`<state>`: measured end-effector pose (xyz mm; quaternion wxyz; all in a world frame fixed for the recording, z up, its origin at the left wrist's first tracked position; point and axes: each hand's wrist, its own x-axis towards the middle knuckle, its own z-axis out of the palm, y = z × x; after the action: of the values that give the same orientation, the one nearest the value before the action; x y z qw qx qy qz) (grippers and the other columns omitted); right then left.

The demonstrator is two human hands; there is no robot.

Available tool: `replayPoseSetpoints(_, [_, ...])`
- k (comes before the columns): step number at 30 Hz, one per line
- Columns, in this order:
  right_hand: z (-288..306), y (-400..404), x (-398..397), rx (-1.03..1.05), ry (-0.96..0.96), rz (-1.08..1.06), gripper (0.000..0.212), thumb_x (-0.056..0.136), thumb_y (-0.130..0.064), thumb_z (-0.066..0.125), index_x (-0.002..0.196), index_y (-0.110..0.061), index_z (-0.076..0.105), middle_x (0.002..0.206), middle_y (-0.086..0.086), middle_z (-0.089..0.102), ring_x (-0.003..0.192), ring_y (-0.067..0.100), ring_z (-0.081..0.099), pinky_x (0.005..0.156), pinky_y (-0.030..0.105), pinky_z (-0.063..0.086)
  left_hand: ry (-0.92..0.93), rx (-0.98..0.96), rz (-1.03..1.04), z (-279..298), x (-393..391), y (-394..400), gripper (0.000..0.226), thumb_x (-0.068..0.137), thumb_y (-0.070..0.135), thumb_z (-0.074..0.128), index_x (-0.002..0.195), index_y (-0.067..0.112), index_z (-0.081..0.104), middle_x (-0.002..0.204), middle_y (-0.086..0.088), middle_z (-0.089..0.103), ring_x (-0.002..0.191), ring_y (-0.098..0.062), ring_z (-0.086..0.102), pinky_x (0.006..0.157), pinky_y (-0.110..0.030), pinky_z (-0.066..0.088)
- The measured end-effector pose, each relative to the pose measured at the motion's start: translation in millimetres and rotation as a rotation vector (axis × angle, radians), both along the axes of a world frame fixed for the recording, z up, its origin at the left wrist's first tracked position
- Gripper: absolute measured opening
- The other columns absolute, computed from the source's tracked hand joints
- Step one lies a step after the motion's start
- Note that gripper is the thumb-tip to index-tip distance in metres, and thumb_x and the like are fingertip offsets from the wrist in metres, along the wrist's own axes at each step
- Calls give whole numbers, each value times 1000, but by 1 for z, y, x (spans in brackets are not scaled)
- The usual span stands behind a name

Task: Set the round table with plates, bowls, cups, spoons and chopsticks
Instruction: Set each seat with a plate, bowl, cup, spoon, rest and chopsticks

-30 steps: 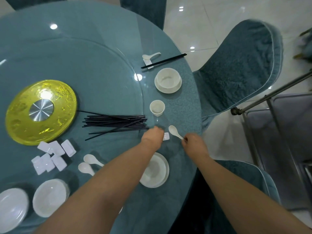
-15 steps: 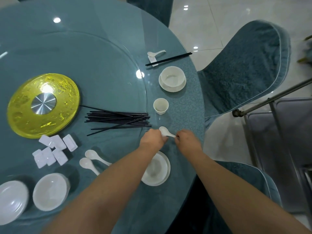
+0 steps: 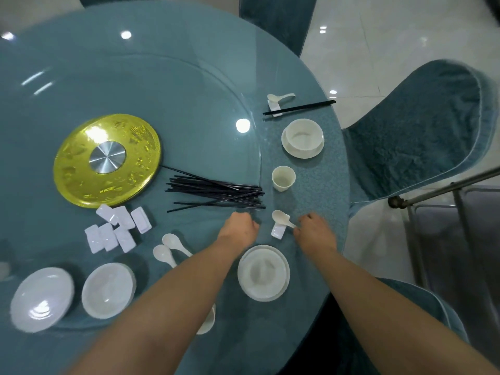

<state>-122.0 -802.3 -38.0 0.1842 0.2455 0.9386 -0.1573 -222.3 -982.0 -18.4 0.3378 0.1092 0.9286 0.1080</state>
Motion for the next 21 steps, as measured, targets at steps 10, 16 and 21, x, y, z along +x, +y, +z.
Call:
replayPoseSetpoints(10, [28,-78,-73,-54,187,249,20,97,-20,47,107,-13,63,110,6,58,103,27,55,80,36,45,-30,2,134,26,-23,-86,26,89,23,44,79,5,60,91,-19,66,74,-34,58,65,-30,43])
replayPoseSetpoints(16, [27,-138,-114,-49,183,461,30,92,-7,54,120,-14,62,118,3,54,104,26,55,83,35,47,-3,21,238,32,-37,-142,29,89,24,44,82,2,61,91,-19,64,84,-35,62,66,-30,43])
replayPoseSetpoints(21, [13,-157,-119,16,117,497,31,89,-5,54,119,-12,55,120,5,48,103,26,53,80,36,48,-6,56,246,26,-37,-158,28,90,23,43,83,4,62,92,-20,66,87,-36,63,71,-33,47])
